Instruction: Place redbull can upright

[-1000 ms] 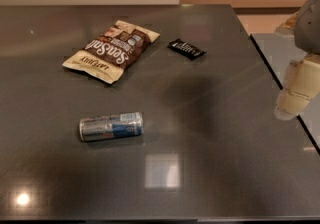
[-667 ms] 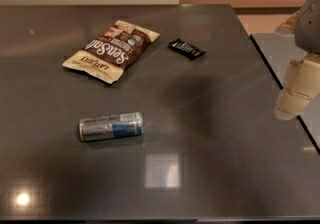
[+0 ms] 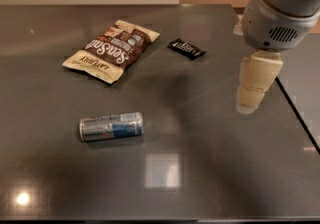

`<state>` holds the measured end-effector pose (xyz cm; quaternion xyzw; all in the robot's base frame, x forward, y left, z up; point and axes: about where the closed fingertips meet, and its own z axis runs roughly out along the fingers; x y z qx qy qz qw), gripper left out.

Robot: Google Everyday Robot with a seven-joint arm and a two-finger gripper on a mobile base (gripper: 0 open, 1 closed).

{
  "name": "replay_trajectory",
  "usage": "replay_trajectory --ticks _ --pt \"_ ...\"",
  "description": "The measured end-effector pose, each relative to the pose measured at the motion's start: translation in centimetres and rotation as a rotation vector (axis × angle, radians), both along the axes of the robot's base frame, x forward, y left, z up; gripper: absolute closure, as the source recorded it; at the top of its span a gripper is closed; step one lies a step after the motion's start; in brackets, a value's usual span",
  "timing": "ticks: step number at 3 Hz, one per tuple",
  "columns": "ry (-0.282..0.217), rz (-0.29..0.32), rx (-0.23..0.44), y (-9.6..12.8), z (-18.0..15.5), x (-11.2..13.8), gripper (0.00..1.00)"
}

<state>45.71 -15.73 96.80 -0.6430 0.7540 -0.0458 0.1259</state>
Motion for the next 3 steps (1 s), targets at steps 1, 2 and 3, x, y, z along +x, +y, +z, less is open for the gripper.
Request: replay_trajectory --ticks 1,2,3 --pt "0.038 0.041 -0.019 3.5 -1.1 1.2 0.00" --pt "0.067 0.072 -0.020 6.7 -1.9 2.3 0.00" --pt "0.109 0.115 -0.006 11.9 -3.5 2.4 0.00"
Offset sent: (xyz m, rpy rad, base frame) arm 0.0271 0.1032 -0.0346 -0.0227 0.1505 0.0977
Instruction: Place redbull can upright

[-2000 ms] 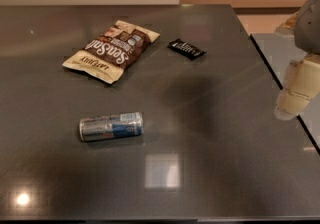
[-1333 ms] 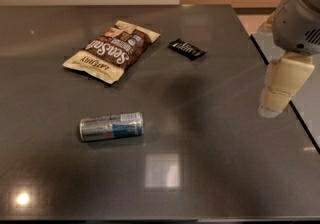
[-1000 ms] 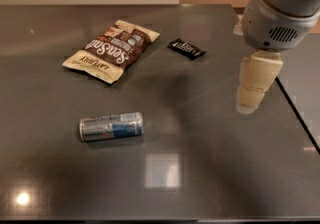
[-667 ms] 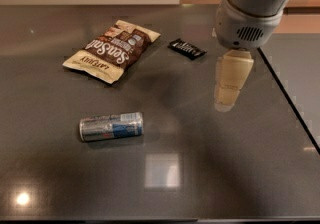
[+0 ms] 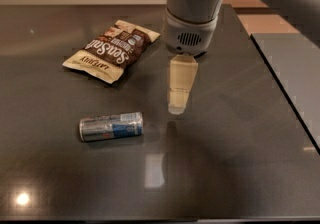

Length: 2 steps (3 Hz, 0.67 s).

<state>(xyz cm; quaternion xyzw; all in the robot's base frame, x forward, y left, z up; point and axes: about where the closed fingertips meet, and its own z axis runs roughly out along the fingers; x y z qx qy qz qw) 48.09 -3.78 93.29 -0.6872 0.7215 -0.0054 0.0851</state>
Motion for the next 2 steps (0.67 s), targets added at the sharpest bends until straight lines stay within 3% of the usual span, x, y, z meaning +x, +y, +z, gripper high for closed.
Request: replay_trajectory --ticks 2 --pt "0.028 0.072 -0.001 5.0 -2.1 -2.2 0.00"
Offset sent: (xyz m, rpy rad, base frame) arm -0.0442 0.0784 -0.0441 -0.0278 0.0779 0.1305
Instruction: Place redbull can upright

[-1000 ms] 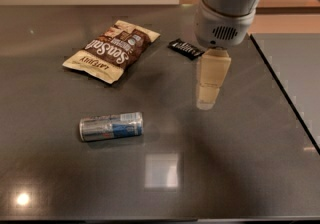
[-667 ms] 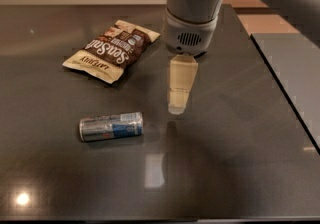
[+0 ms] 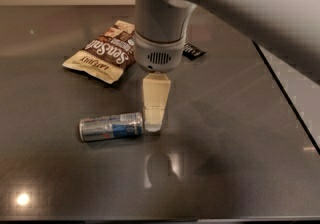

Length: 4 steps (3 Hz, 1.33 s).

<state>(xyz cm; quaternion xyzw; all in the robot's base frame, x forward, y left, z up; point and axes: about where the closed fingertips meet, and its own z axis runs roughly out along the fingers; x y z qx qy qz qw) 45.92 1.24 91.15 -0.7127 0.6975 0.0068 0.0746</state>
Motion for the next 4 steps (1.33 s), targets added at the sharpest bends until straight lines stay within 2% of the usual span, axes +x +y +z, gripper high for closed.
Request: replay_trajectory --ticks 2,4 --pt "-0.002 0.105 -0.016 4.6 -1.8 -2.2 0.00" --pt "0.014 0.137 -0.041 8.3 -3.7 -2.2 0.00"
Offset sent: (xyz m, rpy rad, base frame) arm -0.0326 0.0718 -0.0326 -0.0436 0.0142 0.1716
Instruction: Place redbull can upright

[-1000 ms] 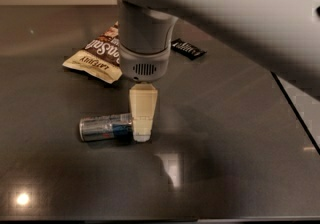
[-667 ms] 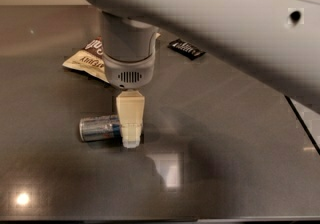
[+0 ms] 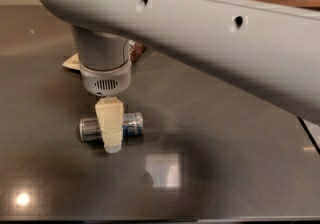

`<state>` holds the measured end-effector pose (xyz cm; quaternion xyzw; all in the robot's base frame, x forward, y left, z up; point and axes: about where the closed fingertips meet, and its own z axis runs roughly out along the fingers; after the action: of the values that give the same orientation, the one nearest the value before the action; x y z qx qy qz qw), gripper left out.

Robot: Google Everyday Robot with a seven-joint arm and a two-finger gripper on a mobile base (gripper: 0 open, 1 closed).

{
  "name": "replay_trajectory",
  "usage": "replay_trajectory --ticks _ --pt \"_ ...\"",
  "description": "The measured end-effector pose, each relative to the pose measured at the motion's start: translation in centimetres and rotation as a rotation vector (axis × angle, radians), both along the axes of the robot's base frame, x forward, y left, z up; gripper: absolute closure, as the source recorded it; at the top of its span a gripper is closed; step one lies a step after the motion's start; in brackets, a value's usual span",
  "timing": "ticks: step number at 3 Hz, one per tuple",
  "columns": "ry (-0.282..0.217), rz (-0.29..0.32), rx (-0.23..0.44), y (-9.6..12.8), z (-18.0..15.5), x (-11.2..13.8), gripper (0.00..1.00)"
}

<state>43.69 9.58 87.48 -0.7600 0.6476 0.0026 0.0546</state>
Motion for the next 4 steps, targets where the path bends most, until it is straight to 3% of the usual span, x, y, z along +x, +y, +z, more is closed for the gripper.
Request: replay_trajectory --ticks 3,4 --pt "0.035 -0.019 -0.043 3.0 -3.0 -1.0 0.00" --pt "0.038 -0.014 -0.056 3.7 -3.5 -1.4 0.18"
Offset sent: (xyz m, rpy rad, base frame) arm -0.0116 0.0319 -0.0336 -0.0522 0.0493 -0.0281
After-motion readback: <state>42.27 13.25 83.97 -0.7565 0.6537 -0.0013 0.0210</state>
